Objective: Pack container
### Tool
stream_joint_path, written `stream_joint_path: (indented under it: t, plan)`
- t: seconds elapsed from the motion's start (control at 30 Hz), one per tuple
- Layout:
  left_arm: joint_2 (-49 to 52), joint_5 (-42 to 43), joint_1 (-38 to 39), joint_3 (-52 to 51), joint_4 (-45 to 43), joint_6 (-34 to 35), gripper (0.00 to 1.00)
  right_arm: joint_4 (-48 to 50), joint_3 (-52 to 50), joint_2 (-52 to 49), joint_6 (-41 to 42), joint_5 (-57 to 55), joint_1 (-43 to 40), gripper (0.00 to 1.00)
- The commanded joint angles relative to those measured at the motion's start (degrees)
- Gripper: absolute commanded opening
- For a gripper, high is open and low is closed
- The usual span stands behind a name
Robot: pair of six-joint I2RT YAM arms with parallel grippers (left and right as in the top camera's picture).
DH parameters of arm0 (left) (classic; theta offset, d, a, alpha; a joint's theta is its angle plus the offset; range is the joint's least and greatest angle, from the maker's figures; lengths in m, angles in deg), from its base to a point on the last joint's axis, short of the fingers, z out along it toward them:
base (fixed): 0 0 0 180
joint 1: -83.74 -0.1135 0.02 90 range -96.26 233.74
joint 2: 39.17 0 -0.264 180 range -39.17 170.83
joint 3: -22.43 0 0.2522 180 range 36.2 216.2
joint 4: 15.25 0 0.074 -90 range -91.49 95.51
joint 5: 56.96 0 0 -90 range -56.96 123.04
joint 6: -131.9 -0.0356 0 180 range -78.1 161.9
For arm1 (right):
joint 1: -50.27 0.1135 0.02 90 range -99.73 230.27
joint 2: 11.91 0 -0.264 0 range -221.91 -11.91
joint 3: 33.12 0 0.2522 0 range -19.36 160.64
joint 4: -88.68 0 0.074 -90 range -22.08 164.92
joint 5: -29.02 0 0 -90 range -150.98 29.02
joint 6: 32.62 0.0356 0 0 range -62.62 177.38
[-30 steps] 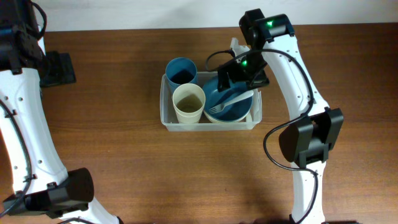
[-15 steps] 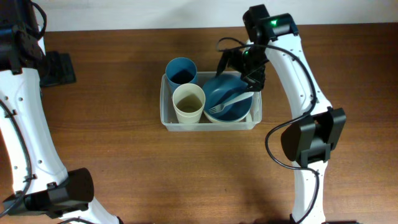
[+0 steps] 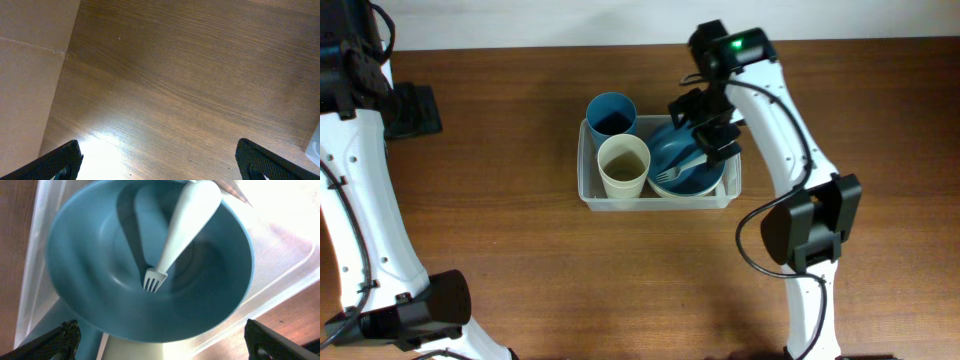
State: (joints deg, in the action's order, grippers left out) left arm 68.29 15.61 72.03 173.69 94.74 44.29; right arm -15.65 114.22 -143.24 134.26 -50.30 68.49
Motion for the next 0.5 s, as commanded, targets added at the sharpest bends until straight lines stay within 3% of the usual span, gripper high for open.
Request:
stream_joint_path:
  t: [0.0, 0.17, 0.47]
  plan:
    - [-1.42, -0.81, -0.09, 0.94, -0.11, -0.09, 1.00, -0.31, -1.07, -0.20, 6.88, -7.28, 1.73, 1.00]
    - [-1.42, -0.81, -0.09, 0.94, -0.11, -0.09, 1.00, 0.72, -4.85, -0.22, 13.20, -12.04, 2.75, 0.99]
    - [-1.42, -0.81, -0.09, 0.94, -0.11, -0.09, 1.00, 11.58, -13.79, -0.22, 13.62, -12.79, 2.78, 0.99]
